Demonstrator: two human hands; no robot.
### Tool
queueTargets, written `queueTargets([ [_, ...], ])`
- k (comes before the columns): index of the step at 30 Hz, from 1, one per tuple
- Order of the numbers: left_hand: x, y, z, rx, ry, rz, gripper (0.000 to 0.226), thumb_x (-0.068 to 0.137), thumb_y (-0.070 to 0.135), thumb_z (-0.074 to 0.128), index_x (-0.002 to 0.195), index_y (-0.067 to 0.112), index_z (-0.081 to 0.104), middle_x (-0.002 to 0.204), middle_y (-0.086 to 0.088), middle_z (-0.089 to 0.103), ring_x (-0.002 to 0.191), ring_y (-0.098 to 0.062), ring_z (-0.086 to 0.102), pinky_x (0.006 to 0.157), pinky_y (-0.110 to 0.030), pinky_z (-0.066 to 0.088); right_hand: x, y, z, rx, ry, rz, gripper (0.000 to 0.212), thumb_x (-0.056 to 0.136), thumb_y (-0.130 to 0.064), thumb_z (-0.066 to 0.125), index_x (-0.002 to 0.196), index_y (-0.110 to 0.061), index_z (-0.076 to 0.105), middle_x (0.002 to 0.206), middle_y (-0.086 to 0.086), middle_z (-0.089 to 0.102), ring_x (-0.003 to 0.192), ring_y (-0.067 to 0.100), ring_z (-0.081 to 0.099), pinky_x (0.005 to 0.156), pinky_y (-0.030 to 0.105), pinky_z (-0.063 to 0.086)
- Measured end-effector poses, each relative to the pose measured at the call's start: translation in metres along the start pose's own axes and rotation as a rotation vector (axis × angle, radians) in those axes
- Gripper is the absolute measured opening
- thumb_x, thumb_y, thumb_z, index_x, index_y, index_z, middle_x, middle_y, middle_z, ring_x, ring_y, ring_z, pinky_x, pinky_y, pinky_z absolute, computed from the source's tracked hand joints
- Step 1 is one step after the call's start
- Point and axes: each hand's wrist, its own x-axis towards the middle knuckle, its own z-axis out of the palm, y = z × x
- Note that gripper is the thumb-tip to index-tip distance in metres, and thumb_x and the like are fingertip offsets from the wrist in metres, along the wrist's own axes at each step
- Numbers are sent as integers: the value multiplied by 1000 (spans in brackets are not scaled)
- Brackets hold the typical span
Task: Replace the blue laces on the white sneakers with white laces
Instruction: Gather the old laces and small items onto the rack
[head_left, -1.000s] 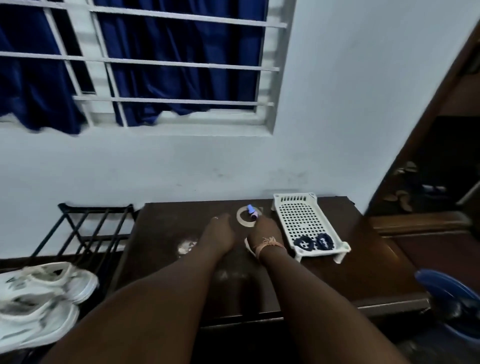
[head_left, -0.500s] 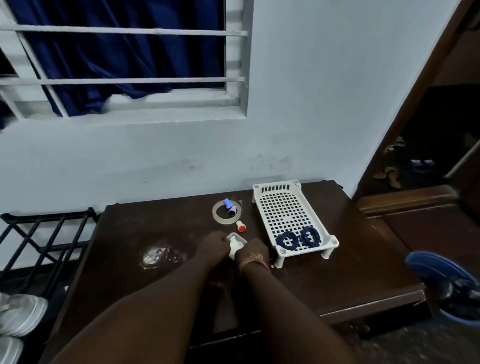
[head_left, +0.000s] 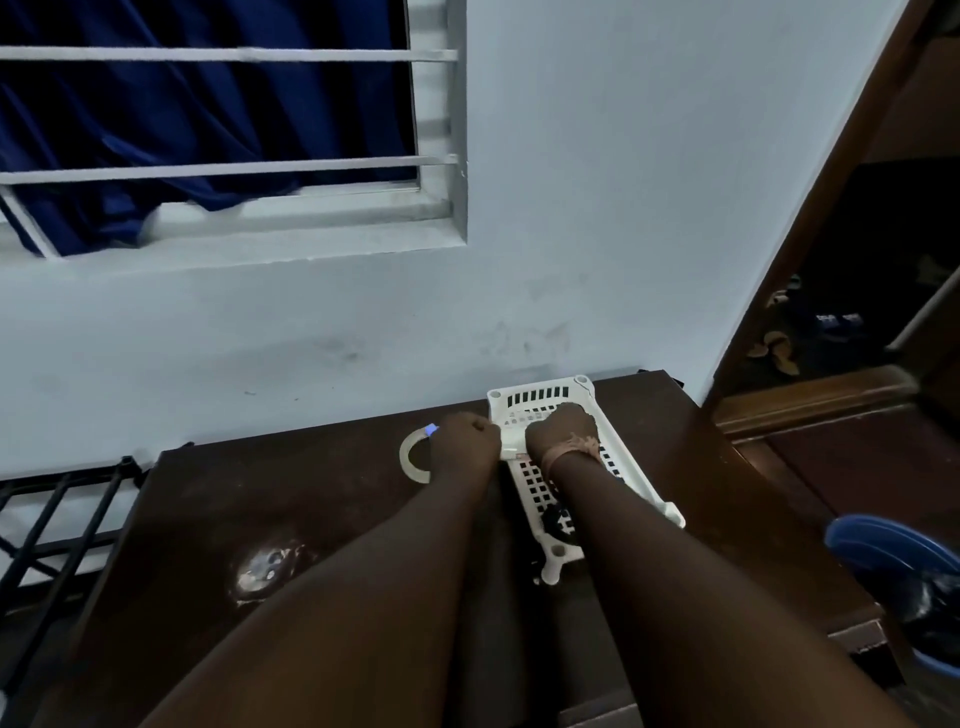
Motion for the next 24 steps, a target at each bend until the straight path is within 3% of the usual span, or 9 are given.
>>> queueTargets([
  [2, 15, 10, 16, 21, -49, 16, 22, 88, 15, 55, 74, 5, 67, 82, -12, 71, 80, -27, 66, 67, -30, 48, 22, 3, -4, 87, -2, 26, 44, 87, -9, 54, 131, -6, 52, 121, 14, 66, 114, 32, 63, 97, 34, 50],
  [5, 39, 19, 31, 106, -91, 37, 31, 87, 4, 52, 57, 11, 51, 81, -15, 64, 80, -29, 60, 57, -28, 32, 52, 7, 0, 171, -25, 0, 60, 85, -5, 50, 144, -8, 38, 129, 13, 61, 114, 28, 61, 90, 27, 46],
  [7, 51, 17, 35, 162, -112, 46, 25, 84, 2, 52, 61, 9, 57, 80, -14, 66, 82, -30, 61, 57, -28, 32, 63, 9, 6, 154, -35, -13, 48, 86, -3, 51, 134, -4, 49, 134, 11, 58, 116, 28, 60, 84, 22, 41],
  [10, 62, 9, 40, 203, -140, 78, 16, 82, 2, 51, 78, 2, 66, 73, -6, 60, 81, -28, 58, 54, -27, 32, 76, 13, 18, 115, -28, -8, 26, 86, -5, 51, 110, -5, 61, 119, 11, 63, 112, 31, 60, 79, 22, 36],
  [13, 66, 4, 41, 176, -130, 101, 20, 83, 0, 51, 88, -5, 69, 98, -24, 69, 99, -39, 63, 68, -36, 44, 80, 13, 30, 123, -18, -14, 31, 86, -5, 51, 115, -8, 62, 119, 12, 64, 118, 32, 59, 87, 25, 40],
  [15, 67, 1, 43, 168, -136, 113, 18, 85, 0, 51, 82, -7, 67, 102, -26, 69, 103, -39, 62, 69, -37, 43, 81, 12, 32, 112, 2, -10, 40, 88, -5, 51, 126, -6, 59, 131, 12, 61, 124, 30, 55, 97, 27, 41],
  [18, 67, -7, 43, 155, -95, 79, 30, 85, 1, 50, 57, 12, 48, 75, -10, 60, 82, -27, 56, 54, -26, 26, 80, 13, 33, 143, 35, -2, 34, 86, -8, 51, 119, -8, 61, 125, 11, 62, 120, 32, 57, 95, 30, 42],
  [21, 65, -18, 29, 113, -1, 40, 24, 82, 5, 53, 60, 15, 55, 68, 0, 56, 73, -22, 53, 65, -28, 37, 72, 9, 36, 53, 147, -6, 29, 82, -12, 51, 109, -12, 62, 129, 9, 57, 122, 36, 52, 100, 38, 44],
  [24, 68, -36, 3, 164, 58, -3, 17, 86, 8, 61, 90, 13, 76, 103, -6, 73, 99, -26, 66, 84, -35, 51, 62, -1, 44, -20, 224, -178, 32, 84, -9, 51, 113, -11, 64, 125, 14, 54, 120, 36, 49, 101, 41, 43],
])
